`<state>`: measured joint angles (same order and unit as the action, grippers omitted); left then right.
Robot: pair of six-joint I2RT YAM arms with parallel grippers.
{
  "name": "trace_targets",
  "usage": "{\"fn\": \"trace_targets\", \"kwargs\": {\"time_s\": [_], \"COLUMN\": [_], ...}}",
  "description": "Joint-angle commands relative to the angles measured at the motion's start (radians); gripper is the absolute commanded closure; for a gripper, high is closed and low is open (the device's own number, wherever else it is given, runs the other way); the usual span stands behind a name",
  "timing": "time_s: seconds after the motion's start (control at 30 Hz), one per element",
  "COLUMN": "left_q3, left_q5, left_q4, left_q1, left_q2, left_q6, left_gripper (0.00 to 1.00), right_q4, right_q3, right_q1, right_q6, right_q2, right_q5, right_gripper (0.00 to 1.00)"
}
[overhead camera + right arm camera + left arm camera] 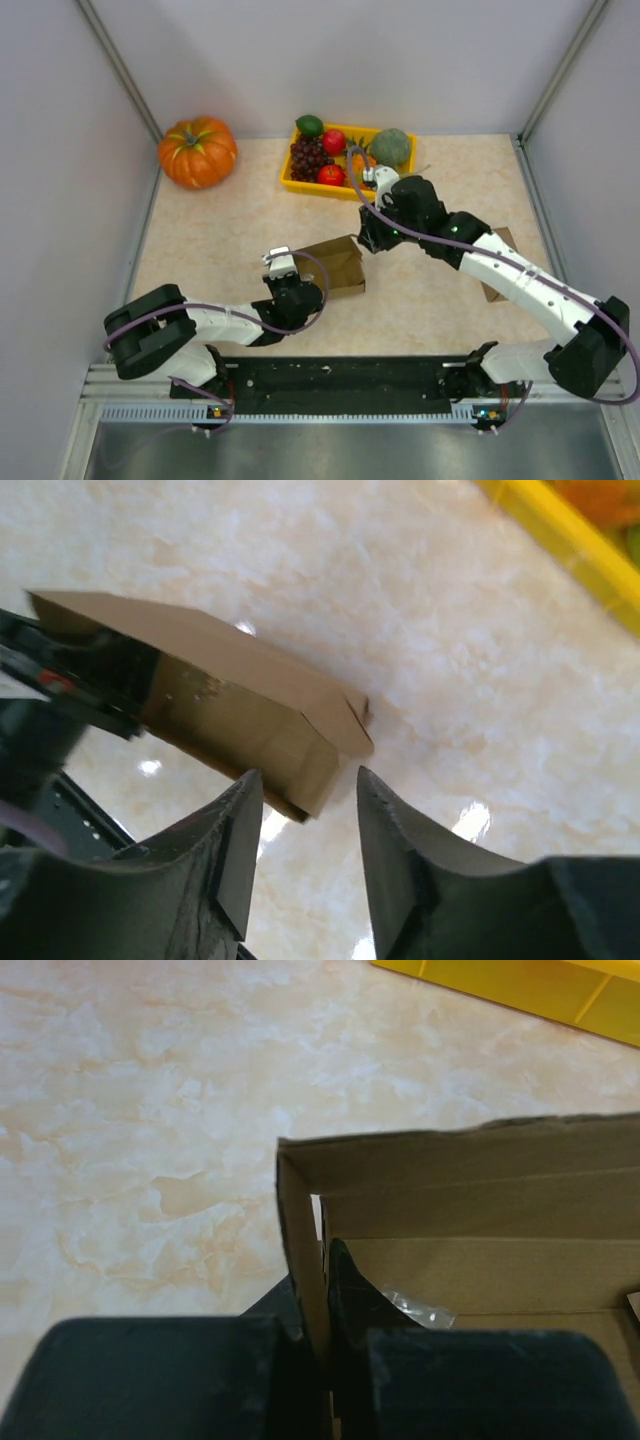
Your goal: Fold the paper box
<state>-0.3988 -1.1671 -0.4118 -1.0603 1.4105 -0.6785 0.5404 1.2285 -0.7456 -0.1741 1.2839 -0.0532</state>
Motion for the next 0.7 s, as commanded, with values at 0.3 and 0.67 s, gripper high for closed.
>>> {"fn": "trace_targets", "kwargs": {"time_s": [0.3, 0.67], "left_q3": [-0.023, -0.034], "left_q5": [-0.026, -0.036], "left_q4": [0.071, 0.073], "left_q1": [-0.007, -0.02], "left_q2": [0.051, 0.047], "left_q6": [0.023, 0.03], "left_gripper": [0.99, 0.99], "right_q4": [-0.477, -0.853], "right_q3": [-0.455, -0.563], "right_q1": [-0.015, -0.047], "right_q6": [0.055, 0.07], "right_q2": [-0.094, -0.021], "right_q5": [0.034, 0.161], "right_gripper": [0.57, 0.57]}}
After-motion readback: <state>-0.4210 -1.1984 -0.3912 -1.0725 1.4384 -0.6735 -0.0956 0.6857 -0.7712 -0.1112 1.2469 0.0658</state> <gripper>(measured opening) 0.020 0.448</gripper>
